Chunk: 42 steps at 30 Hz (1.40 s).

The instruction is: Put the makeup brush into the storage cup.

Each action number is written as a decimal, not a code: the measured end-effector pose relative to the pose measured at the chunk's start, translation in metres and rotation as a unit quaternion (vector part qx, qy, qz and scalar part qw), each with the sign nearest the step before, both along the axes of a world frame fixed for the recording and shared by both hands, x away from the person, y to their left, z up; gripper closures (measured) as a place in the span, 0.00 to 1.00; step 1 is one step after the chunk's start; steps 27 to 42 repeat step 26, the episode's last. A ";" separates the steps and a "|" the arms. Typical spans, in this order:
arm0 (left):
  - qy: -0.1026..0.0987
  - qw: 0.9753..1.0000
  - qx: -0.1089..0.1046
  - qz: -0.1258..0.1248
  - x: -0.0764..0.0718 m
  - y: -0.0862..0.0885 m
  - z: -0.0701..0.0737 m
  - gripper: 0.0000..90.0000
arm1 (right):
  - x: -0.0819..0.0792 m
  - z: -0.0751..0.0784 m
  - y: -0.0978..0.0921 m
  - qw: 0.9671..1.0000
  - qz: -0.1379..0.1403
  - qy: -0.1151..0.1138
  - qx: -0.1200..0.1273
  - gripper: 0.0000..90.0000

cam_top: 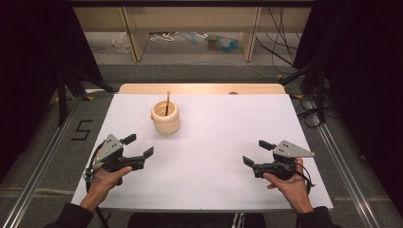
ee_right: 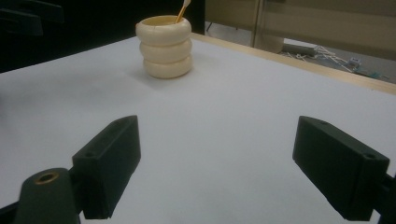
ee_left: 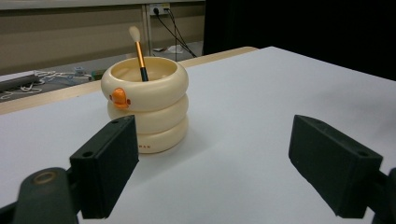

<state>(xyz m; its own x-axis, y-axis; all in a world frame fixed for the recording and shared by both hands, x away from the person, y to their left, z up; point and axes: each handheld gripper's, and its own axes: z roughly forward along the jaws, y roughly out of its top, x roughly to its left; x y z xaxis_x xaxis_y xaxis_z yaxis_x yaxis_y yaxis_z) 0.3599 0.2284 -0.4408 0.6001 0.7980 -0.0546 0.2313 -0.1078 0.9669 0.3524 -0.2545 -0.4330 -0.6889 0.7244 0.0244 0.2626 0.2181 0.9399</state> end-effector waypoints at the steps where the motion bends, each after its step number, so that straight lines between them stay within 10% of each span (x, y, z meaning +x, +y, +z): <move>1: 0.000 1.000 0.001 -0.001 0.000 0.000 0.000 0.17 | 0.000 0.000 0.000 1.000 0.002 0.002 0.000 0.18; 42: 0.001 1.000 0.002 -0.002 0.001 0.000 -0.001 0.17 | 0.000 0.000 0.000 1.000 0.004 -0.001 -0.006 0.18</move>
